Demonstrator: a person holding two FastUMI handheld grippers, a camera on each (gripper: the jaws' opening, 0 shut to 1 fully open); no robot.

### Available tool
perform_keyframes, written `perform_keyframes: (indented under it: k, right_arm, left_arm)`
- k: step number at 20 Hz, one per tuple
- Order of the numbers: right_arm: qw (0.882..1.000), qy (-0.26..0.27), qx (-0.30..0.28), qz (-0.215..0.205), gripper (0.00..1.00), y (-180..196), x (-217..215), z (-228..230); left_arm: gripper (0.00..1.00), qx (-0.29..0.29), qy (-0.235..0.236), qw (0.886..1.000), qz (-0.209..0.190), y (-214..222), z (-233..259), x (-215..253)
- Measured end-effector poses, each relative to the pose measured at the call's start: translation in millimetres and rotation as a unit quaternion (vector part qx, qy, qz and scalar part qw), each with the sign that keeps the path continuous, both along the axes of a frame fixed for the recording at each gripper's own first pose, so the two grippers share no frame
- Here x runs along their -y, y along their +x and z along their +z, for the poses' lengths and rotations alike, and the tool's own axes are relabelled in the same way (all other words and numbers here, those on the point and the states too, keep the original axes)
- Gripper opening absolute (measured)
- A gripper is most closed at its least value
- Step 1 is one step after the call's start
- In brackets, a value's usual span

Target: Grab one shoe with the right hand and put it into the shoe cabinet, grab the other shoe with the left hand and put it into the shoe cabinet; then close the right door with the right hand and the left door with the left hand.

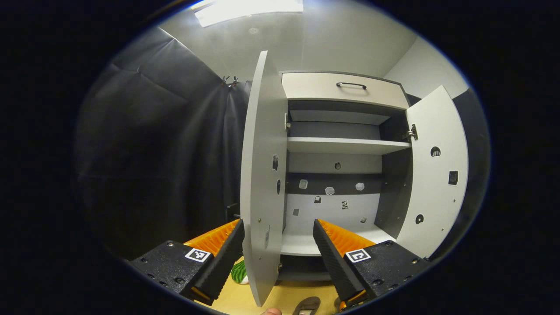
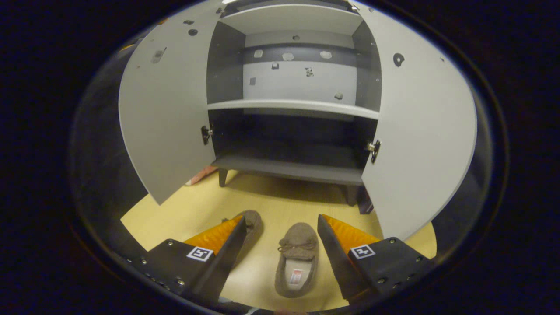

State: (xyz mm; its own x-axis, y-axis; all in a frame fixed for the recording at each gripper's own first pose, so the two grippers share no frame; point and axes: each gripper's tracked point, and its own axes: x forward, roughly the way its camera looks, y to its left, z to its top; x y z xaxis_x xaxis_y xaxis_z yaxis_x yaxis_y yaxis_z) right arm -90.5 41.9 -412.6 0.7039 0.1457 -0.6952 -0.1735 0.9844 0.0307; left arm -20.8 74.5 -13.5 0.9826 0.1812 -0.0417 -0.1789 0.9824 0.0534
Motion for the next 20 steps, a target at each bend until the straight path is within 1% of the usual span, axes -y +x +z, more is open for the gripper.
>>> perform_keyframes:
  k: [1,3,7,8,9,10,11,12,13,14,16,17,18,19,20]
  right_arm:
    - [1.000,-0.001,-0.019,0.005,0.98,-8.4,-2.2,-13.8]
    - [0.999,0.003,-0.051,0.010,0.99,-22.9,-5.0,-36.3]
    - [0.994,0.031,-0.106,0.000,0.99,-43.3,-12.3,-71.8]
    - [0.993,0.035,-0.117,-0.004,0.98,-43.8,-12.7,-78.9]
    - [0.992,0.035,-0.124,-0.006,0.99,-43.3,-11.9,-86.7]
    - [0.991,0.031,-0.128,-0.005,0.99,-40.1,-11.2,-94.0]
    - [0.991,0.028,-0.130,-0.001,0.99,-38.8,-11.5,-102.0]
    - [0.991,0.025,-0.130,0.003,0.99,-35.2,-12.5,-106.4]
    - [0.992,0.021,-0.127,0.008,0.99,-29.1,-14.1,-110.9]
    - [0.992,0.017,-0.128,0.011,0.99,-25.2,-15.1,-115.3]
    - [0.992,0.009,-0.127,0.020,0.98,-17.0,-16.9,-124.4]
    - [0.991,0.005,-0.129,0.025,0.98,-14.8,-18.7,-130.7]
    - [0.991,0.003,-0.134,0.030,0.97,-12.6,-21.0,-135.9]
    - [0.990,0.000,-0.139,0.034,0.96,-11.6,-22.9,-142.1]
    - [0.989,-0.008,-0.141,0.036,0.94,-10.2,-23.0,-147.0]
  left_arm:
    - [0.96,-0.003,0.001,1.000,0.003,0.1,-0.8,-2.3]
    - [0.96,-0.006,0.005,1.000,0.010,-0.8,-1.6,-7.1]
    - [0.96,-0.004,0.006,1.000,0.026,-4.4,0.1,-16.7]
    - [0.96,-0.005,0.008,0.999,0.032,-6.6,-0.5,-20.6]
    - [0.92,-0.007,0.011,0.999,0.038,-8.5,-1.0,-23.9]
    - [0.96,-0.010,0.015,0.999,0.045,-11.6,-1.6,-28.0]
    - [0.96,-0.012,0.019,0.998,0.052,-14.6,-2.2,-31.7]
    - [0.92,-0.015,0.021,0.998,0.059,-17.9,-3.2,-35.5]
    - [0.92,-0.018,0.023,0.997,0.065,-20.7,-3.6,-39.1]
    - [0.96,-0.020,0.024,0.997,0.073,-25.1,-4.3,-43.3]
    - [0.96,-0.024,0.029,0.995,0.089,-33.6,-4.7,-52.4]
    - [0.96,-0.025,0.033,0.994,0.097,-37.5,-4.1,-56.8]
    - [0.93,-0.027,0.037,0.993,0.107,-42.1,-3.6,-61.7]
    - [0.96,-0.028,0.039,0.992,0.113,-45.8,-3.2,-65.4]
    - [0.93,-0.029,0.040,0.991,0.121,-50.4,-3.0,-69.4]
